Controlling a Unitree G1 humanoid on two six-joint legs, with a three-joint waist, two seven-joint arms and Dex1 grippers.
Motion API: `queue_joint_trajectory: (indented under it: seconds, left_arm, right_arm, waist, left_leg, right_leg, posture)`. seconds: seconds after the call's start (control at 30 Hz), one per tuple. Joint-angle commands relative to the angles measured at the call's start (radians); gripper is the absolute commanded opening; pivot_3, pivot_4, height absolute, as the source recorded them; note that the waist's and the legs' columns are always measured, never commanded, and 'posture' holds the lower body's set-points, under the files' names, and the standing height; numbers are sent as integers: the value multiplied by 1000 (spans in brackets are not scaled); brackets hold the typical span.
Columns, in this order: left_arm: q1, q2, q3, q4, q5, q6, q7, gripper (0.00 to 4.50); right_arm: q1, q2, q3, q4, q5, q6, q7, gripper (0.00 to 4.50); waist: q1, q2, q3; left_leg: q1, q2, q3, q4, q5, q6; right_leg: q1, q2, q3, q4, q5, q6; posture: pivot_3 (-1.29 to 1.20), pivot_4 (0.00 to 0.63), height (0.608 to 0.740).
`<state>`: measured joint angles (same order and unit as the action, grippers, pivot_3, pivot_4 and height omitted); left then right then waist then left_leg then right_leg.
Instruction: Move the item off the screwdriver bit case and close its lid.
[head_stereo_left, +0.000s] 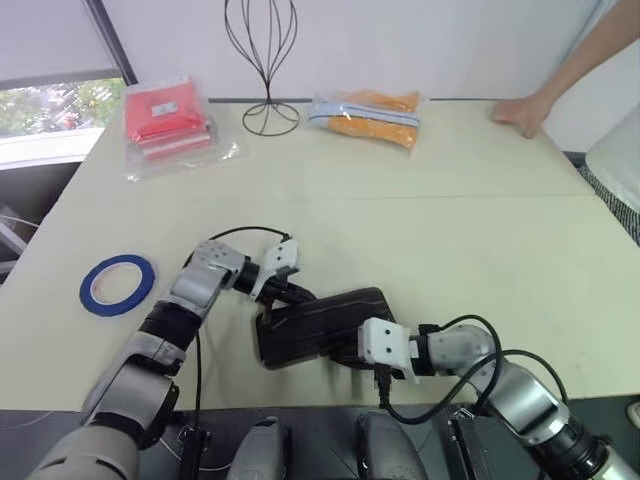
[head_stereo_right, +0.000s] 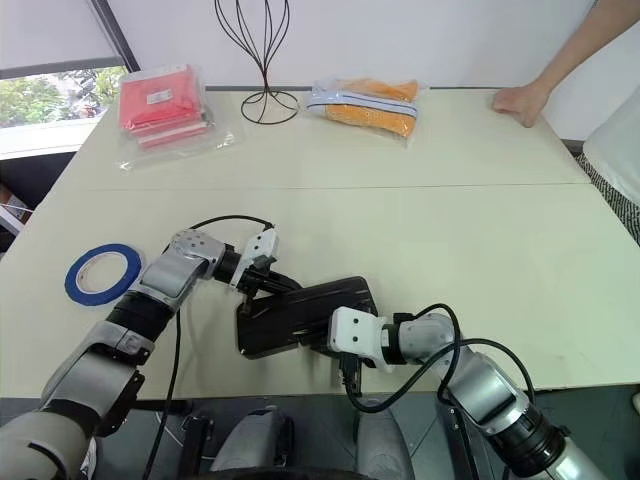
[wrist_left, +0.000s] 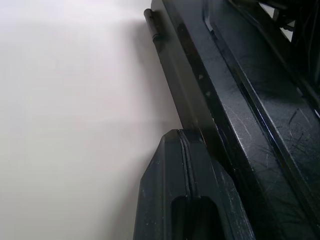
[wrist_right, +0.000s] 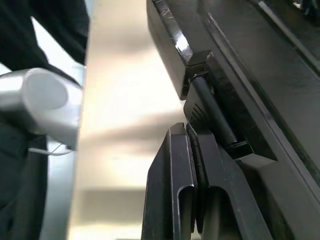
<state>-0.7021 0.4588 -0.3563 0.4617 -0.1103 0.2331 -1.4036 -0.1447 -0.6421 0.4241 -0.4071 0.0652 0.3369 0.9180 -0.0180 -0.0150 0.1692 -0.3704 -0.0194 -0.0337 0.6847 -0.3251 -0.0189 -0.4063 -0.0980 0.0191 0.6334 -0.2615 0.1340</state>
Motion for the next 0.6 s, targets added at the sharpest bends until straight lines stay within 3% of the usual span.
queue_joint_trajectory:
  seconds: [0.03,0.3,0.6]
  left_arm:
    - [59,0,-61,7,33,-9,-43,0]
    - [60,6,-40,16,40,-16,-28,0]
    - [11,41,156,-35,-57,74,85,0]
  right_arm:
    - [-64,22,-95,56,-73,-34,-132,44]
    - [-56,15,-112,52,-54,-20,-77,44]
    - [-4,-161,-241,-149,181,204,103,44]
  waist:
    - [0,0,0]
    - [0,0,0]
    - [4,0,0]
  left_leg:
    - [0,0,0,0,0,0]
    - [0,0,0,0,0,0]
    - [-2,0,-1,0,0,0]
  right_leg:
    - [0,0,0,0,0,0]
    - [0,0,0,0,0,0]
    - [-2,0,0,0,0,0]
  posture:
    - [0,150,740]
    - [0,150,740]
    - [0,150,740]
